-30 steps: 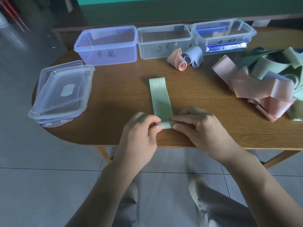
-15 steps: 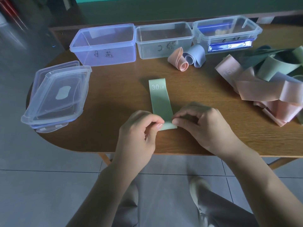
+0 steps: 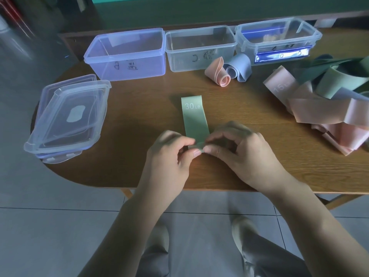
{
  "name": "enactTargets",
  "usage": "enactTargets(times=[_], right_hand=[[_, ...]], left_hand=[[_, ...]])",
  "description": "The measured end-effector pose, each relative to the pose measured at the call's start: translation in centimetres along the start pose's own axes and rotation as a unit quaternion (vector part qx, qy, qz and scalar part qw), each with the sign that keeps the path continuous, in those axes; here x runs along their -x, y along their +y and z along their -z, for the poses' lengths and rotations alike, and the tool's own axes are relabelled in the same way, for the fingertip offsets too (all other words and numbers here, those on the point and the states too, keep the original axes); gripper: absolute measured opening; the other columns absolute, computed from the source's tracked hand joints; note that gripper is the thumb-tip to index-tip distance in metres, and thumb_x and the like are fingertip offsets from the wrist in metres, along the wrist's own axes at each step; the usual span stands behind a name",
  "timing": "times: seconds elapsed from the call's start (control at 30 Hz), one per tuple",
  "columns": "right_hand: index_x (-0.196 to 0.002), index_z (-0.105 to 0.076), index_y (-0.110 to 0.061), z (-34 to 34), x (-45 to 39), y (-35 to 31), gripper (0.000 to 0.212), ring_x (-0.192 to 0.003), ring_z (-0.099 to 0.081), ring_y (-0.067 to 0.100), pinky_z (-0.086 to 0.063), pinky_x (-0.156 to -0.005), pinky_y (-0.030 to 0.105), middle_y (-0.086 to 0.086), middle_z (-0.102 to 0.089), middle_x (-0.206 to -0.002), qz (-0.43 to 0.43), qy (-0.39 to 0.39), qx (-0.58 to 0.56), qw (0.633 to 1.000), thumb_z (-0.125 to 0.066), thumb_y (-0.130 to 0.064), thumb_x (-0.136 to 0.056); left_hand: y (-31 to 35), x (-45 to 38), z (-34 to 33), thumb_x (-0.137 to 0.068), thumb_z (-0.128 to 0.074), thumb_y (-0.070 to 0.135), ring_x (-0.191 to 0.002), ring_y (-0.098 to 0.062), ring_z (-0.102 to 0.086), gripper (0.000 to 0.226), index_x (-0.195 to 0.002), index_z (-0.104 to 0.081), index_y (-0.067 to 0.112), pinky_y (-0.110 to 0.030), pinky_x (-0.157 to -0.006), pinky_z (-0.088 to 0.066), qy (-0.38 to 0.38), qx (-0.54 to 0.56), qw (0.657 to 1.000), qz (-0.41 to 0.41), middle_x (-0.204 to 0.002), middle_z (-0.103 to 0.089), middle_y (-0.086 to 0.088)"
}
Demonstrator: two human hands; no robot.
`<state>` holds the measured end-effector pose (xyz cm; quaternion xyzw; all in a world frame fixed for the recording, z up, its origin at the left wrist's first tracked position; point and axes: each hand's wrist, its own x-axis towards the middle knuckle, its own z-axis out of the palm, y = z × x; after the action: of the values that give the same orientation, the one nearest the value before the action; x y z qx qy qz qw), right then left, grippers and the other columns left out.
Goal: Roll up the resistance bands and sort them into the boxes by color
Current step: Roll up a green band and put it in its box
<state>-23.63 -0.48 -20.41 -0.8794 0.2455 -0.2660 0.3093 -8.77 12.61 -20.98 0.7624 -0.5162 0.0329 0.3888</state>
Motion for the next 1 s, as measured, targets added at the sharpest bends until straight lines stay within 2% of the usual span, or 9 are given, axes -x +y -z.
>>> enactTargets(times=[0.13, 0.27, 0.33, 0.43, 0.63, 0.77, 0.83, 0.93, 1.0], right_hand=[[-0.101, -0.073, -0.037, 0.0, -0.2, 0.1, 0.022, -0.072, -0.054, 0.003, -0.052, -0.068, 0.033, -0.022, -0.062, -0.106, -0.012, -0.002, 0.019, 1.0, -0.081, -0.036, -0.081], [-0.1, -0.074, -0.036, -0.2, -0.4, 0.1, 0.021, -0.07, -0.053, 0.0, -0.051, -0.068, 0.033, -0.021, -0.063, -0.105, -0.019, 0.004, 0.02, 1.0, -0.082, -0.034, -0.081], [-0.102, -0.075, -0.034, -0.2, -0.4, 0.1, 0.021, -0.073, -0.057, 0.003, -0.053, -0.07, 0.037, -0.019, -0.064, -0.105, -0.021, 0.006, 0.021, 1.0, -0.081, -0.034, -0.082], [-0.104, -0.075, -0.033, -0.2, -0.6, 0.3, 0.02, -0.083, -0.064, 0.012, -0.055, -0.074, 0.042, -0.017, -0.067, -0.107, -0.023, 0.009, 0.026, 0.999, -0.078, -0.036, -0.084], [-0.105, -0.076, -0.03, -0.6, -0.6, 0.7, 0.018, -0.096, -0.068, 0.014, -0.056, -0.078, 0.044, -0.013, -0.07, -0.109, 0.001, 0.019, 0.031, 0.999, -0.075, -0.036, -0.088], [-0.105, -0.077, -0.025, -0.3, -0.2, 0.9, 0.022, -0.094, -0.068, 0.013, -0.056, -0.078, 0.044, -0.011, -0.071, -0.106, 0.018, 0.017, 0.012, 1.0, -0.073, -0.039, -0.089], [-0.105, -0.078, -0.024, 0.0, 0.1, 0.8, 0.025, -0.092, -0.067, 0.01, -0.055, -0.077, 0.04, -0.011, -0.07, -0.103, 0.028, 0.012, 0.007, 1.0, -0.07, -0.042, -0.09], [-0.101, -0.078, -0.024, 0.3, 0.7, 0.7, 0.022, -0.086, -0.063, 0.001, -0.051, -0.077, 0.026, -0.014, -0.068, -0.097, 0.045, -0.004, 0.003, 0.999, -0.068, -0.041, -0.092], [-0.1, -0.079, -0.023, 0.4, 0.9, 0.7, 0.021, -0.086, -0.062, 0.001, -0.047, -0.078, 0.017, -0.012, -0.068, -0.096, 0.05, -0.003, 0.006, 0.999, -0.068, -0.039, -0.092]], left_hand=[[0.0, -0.1, -0.1, -0.087, -0.078, 0.017, -0.082, -0.004, -0.056, 0.018, -0.104, -0.078, 0.012, -0.003, -0.076, -0.043, -0.001, 0.001, 1.0, 0.0, -0.1, -0.066, -0.001], [0.4, 0.0, 0.4, -0.084, -0.08, 0.014, -0.083, -0.004, -0.059, 0.018, -0.101, -0.074, 0.017, -0.006, -0.073, -0.046, -0.005, 0.04, 0.999, 0.019, -0.096, -0.065, 0.008], [0.5, 0.0, 0.7, -0.083, -0.081, 0.014, -0.084, -0.002, -0.059, 0.017, -0.096, -0.072, 0.019, -0.01, -0.068, -0.048, -0.01, 0.05, 0.998, 0.021, -0.091, -0.064, 0.012], [0.4, 0.0, 0.8, -0.081, -0.084, 0.019, -0.088, -0.002, -0.06, 0.023, -0.1, -0.071, 0.023, -0.016, -0.07, -0.052, -0.023, 0.048, 0.998, 0.04, -0.091, -0.062, 0.017], [0.3, -0.4, 0.4, -0.084, -0.08, 0.011, -0.089, 0.003, -0.059, 0.02, -0.101, -0.074, 0.019, -0.004, -0.07, -0.046, -0.005, 0.035, 0.999, 0.035, -0.088, -0.062, 0.017], [0.4, -0.2, 0.5, -0.085, -0.079, 0.012, -0.09, 0.004, -0.058, 0.02, -0.103, -0.075, 0.019, -0.008, -0.073, -0.048, -0.005, 0.043, 0.999, 0.029, -0.09, -0.062, 0.019], [0.4, 0.2, 0.8, -0.086, -0.079, 0.013, -0.091, 0.004, -0.058, 0.019, -0.104, -0.075, 0.019, -0.009, -0.074, -0.049, -0.011, 0.049, 0.998, 0.025, -0.092, -0.064, 0.018], [0.2, 0.9, 1.1, -0.088, -0.077, 0.015, -0.092, 0.001, -0.06, 0.018, -0.106, -0.075, 0.018, -0.011, -0.075, -0.05, -0.025, 0.047, 0.998, 0.014, -0.097, -0.07, 0.011], [0.2, 1.0, 1.1, -0.089, -0.075, 0.015, -0.091, 0.0, -0.059, 0.017, -0.106, -0.076, 0.017, -0.009, -0.076, -0.048, -0.028, 0.037, 0.999, 0.005, -0.098, -0.071, 0.007]])
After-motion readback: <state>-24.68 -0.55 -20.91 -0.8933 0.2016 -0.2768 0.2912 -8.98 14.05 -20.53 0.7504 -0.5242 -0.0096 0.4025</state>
